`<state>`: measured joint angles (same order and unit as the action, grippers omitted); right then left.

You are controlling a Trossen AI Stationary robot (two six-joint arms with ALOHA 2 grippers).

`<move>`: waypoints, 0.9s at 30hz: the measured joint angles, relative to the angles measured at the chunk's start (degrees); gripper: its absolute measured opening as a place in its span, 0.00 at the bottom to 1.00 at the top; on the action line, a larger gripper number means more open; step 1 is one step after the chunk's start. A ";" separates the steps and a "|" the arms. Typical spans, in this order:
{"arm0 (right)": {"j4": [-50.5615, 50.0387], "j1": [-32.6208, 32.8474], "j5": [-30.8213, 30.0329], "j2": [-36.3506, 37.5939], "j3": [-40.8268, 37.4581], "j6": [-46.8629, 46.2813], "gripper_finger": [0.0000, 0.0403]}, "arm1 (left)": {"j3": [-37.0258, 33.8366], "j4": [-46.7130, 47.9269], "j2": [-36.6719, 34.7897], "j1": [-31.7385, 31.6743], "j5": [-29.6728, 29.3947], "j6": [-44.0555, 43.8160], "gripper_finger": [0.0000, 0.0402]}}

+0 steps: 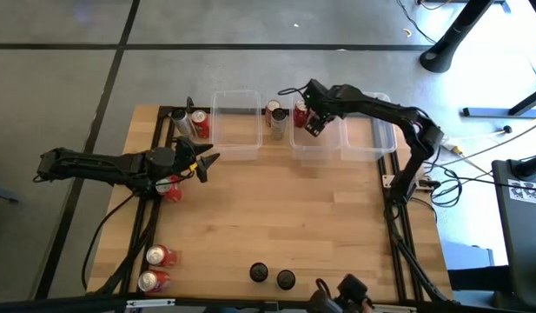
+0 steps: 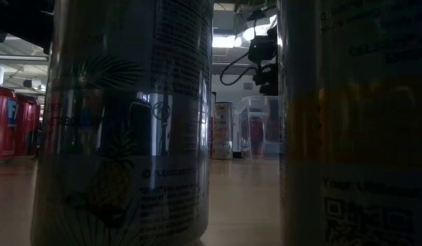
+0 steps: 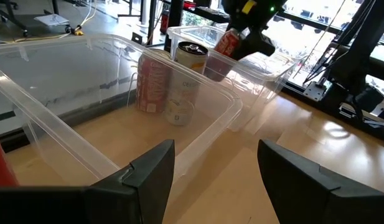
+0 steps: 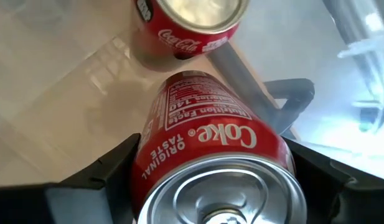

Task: Sort soda cans
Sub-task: Put the bottom red soda can into the center transparent bin

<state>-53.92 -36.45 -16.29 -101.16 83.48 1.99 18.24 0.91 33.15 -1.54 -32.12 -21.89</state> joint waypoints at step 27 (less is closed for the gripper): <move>2.77 0.04 -2.73 -6.82 0.02 5.41 0.79 | 0.00 0.11 0.02 0.00 0.03 1.49 0.55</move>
<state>-51.15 -36.40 -19.02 -107.98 83.50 7.40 18.24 1.02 33.17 -1.54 -32.09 -20.40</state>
